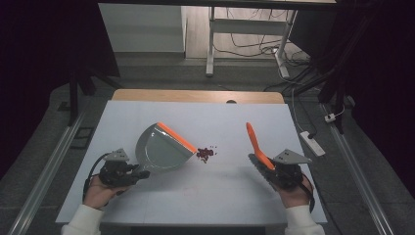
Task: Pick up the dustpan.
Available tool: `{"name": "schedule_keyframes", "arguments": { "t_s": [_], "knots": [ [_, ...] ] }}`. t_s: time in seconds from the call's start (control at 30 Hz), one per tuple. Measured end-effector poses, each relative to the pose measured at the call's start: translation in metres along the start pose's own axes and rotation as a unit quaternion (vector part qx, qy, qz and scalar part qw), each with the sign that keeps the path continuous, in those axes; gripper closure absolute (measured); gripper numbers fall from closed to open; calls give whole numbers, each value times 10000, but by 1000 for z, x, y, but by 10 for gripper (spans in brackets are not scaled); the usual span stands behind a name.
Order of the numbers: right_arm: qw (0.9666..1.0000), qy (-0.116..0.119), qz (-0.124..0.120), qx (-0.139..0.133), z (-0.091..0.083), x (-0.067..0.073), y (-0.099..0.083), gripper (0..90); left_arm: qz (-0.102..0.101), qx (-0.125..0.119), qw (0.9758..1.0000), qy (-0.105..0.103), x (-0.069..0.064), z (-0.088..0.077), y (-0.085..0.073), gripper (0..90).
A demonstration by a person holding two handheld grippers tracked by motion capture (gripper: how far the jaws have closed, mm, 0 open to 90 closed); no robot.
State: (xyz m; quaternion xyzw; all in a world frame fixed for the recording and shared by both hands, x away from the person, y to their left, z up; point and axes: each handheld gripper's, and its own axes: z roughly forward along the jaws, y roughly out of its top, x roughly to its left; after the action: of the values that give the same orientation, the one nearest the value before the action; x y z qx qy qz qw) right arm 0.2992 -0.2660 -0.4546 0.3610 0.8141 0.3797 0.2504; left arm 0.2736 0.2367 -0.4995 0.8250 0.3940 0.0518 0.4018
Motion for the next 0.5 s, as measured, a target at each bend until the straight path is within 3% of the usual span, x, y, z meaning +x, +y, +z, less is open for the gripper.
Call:
{"name": "schedule_keyframes", "arguments": {
  "t_s": [0.07, 0.13, 0.37, 0.5],
  "knots": [
    [10000, 4, -25, -9, -1, 1, 0, 704, 57, 26, 9999, -84, -1, -1, 0, 620],
    [10000, 15, -55, -26, -1, 2, 1, 704, -78, 149, 9997, -174, -1, 0, 1, 620],
    [9998, 54, -169, 6, 4, 6, 1, 704, 129, 458, 9983, -333, -6, 5, 1, 620],
    [9998, 58, -175, -16, 3, 7, 1, 704, 140, 585, 9975, -373, -7, 7, 1, 620]
  ]
}}
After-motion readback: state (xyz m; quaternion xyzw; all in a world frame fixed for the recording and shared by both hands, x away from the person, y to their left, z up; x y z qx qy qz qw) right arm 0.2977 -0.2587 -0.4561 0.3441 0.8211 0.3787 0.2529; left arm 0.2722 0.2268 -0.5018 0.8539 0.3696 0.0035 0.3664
